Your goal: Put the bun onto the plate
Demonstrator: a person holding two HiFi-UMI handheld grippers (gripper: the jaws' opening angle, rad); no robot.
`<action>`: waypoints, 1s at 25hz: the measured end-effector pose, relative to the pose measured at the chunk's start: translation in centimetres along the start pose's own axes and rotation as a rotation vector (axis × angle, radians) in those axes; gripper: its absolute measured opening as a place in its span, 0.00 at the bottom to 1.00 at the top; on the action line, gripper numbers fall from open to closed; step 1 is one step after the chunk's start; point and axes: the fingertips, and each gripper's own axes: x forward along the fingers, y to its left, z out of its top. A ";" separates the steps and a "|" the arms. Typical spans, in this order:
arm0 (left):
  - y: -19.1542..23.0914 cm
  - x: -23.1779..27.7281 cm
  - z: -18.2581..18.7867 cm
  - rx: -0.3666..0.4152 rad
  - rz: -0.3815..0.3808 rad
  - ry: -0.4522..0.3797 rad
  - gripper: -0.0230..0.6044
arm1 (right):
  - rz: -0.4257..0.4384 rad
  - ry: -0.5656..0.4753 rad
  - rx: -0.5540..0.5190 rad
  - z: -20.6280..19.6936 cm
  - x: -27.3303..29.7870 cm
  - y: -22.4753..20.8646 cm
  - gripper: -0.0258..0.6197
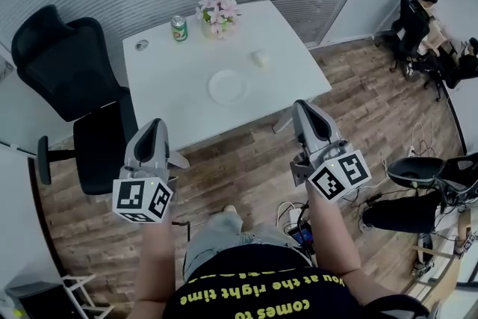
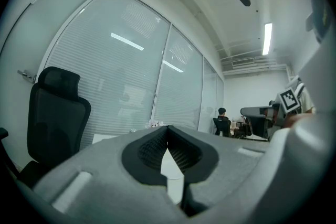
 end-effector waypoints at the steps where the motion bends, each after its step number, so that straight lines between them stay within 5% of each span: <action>1: 0.1 0.2 -0.1 -0.001 -0.002 0.003 0.04 | 0.000 0.002 0.000 -0.1 0.2 0.0 0.05; 25: 1.3 1.2 -0.4 -0.002 -0.019 0.026 0.04 | -0.003 0.021 0.001 -0.5 1.4 -0.2 0.05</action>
